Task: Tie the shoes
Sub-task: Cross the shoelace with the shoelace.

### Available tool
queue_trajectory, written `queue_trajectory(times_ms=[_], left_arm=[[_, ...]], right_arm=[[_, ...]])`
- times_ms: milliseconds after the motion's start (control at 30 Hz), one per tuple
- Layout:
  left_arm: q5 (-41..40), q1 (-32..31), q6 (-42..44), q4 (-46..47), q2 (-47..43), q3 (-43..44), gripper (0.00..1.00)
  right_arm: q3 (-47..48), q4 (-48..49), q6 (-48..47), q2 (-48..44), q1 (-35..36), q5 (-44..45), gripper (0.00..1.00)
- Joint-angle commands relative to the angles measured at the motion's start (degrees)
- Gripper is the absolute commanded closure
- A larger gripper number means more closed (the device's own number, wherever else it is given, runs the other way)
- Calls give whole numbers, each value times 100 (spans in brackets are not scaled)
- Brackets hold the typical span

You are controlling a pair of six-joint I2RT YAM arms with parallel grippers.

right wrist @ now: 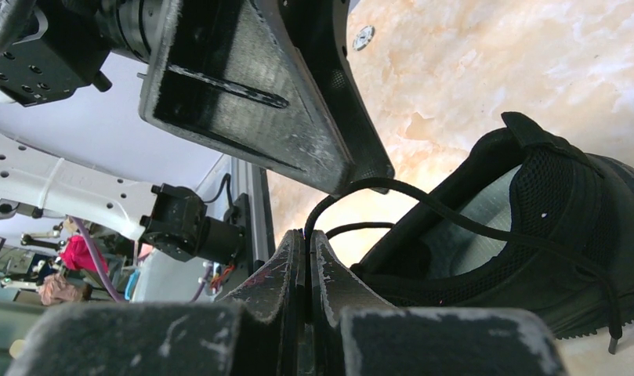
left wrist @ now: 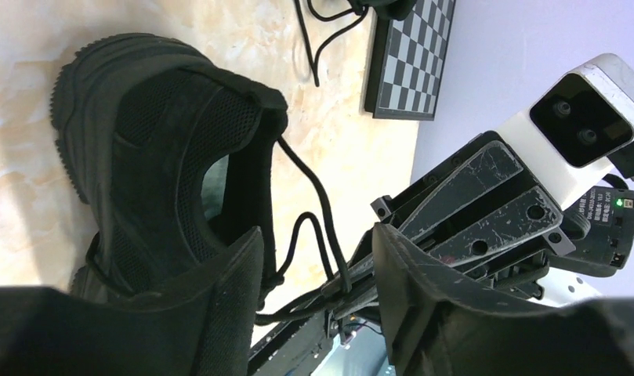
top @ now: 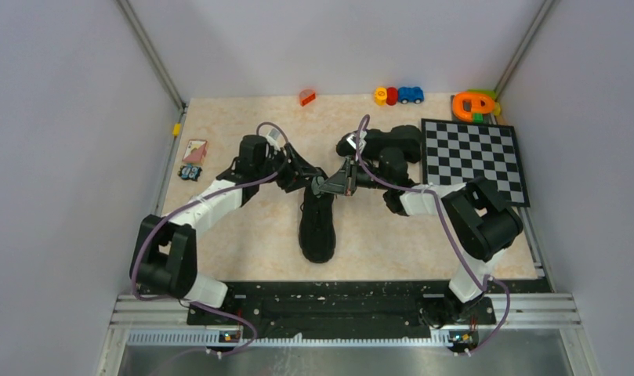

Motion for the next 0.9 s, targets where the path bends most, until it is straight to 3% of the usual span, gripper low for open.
queue_trajectory(times_ms=[0, 167, 233, 333, 533, 867], left_arm=[[184, -122, -140, 465, 208, 299, 46], [229, -145, -231, 589, 387, 345, 59], [253, -147, -218, 576, 424, 358, 72], [71, -145, -104, 444, 332, 343, 100], [-413, -152, 260, 181, -202, 247, 100], [-405, -142, 236, 468, -577, -330, 100]], right_arm=[[255, 346, -12, -126, -39, -79, 100], [260, 356, 0, -123, -39, -90, 100], [261, 359, 6, -130, -39, -90, 100], [270, 353, 6, -134, -39, -83, 100], [271, 278, 20, -134, -39, 37, 100], [144, 507, 237, -140, -83, 69, 100]])
